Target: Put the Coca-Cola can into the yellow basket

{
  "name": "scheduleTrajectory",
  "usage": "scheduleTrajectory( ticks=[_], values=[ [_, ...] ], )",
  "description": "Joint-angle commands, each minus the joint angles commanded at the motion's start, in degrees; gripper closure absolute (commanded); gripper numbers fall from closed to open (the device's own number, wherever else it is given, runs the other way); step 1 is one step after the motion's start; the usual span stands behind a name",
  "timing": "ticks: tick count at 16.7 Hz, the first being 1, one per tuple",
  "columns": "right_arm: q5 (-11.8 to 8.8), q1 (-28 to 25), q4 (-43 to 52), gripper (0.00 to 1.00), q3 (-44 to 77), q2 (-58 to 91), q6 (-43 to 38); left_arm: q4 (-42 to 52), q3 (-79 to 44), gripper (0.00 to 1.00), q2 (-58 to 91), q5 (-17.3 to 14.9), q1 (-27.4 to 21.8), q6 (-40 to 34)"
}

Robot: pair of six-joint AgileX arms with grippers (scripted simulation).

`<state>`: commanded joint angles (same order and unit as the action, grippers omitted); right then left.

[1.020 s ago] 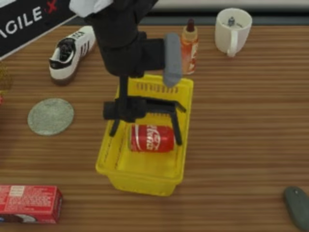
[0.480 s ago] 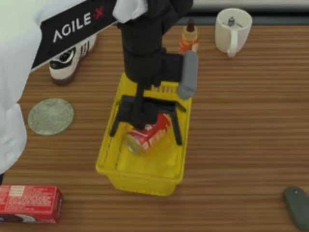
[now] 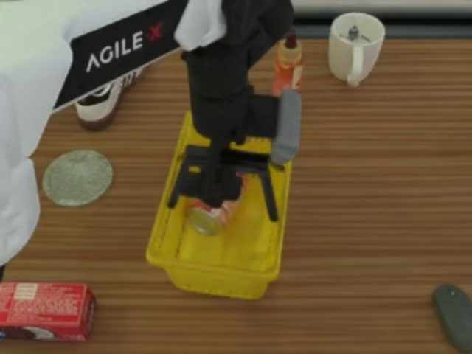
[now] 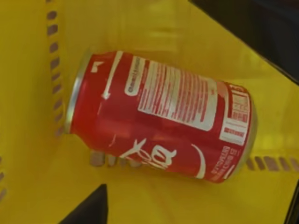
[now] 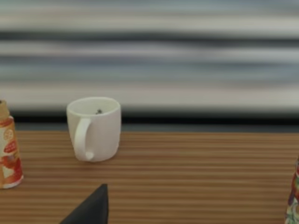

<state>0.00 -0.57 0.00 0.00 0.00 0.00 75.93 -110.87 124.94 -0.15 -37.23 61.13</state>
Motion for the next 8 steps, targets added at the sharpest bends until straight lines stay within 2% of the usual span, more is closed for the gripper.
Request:
scheduleTrajectory(
  ticks=[4, 8],
  values=[
    [0.0, 0.0, 0.0, 0.0, 0.0, 0.0, 0.0, -0.22, 0.23, 0.0, -0.01, 0.0, 0.0, 0.0],
    [0.0, 0.0, 0.0, 0.0, 0.0, 0.0, 0.0, -0.22, 0.23, 0.3, -0.01, 0.0, 0.0, 0.0]
  ],
)
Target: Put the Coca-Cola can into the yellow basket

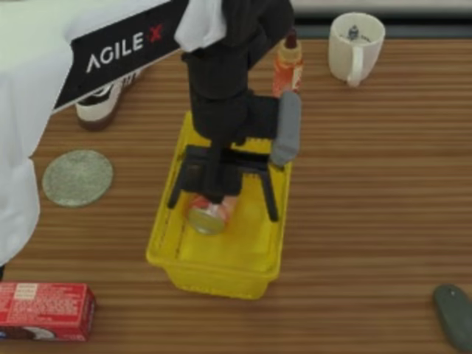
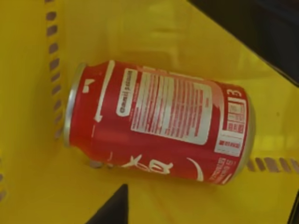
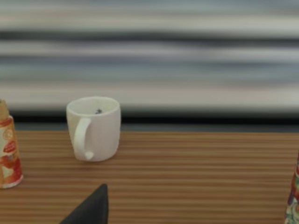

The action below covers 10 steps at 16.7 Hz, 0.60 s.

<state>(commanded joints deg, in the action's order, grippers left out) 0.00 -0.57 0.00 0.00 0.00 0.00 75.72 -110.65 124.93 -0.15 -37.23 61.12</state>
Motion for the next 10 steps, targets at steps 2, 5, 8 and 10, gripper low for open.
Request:
scheduleTrajectory(
  ticks=[2, 5, 8, 10],
  values=[
    [0.0, 0.0, 0.0, 0.0, 0.0, 0.0, 0.0, 0.0, 0.0, 0.45, 0.0, 0.0, 0.0, 0.0],
    [0.0, 0.0, 0.0, 0.0, 0.0, 0.0, 0.0, 0.0, 0.0, 0.68, 0.0, 0.0, 0.0, 0.0],
    [0.0, 0.0, 0.0, 0.0, 0.0, 0.0, 0.0, 0.0, 0.0, 0.9, 0.0, 0.0, 0.0, 0.0],
    [0.0, 0.0, 0.0, 0.0, 0.0, 0.0, 0.0, 0.0, 0.0, 1.0, 0.0, 0.0, 0.0, 0.0]
  ],
)
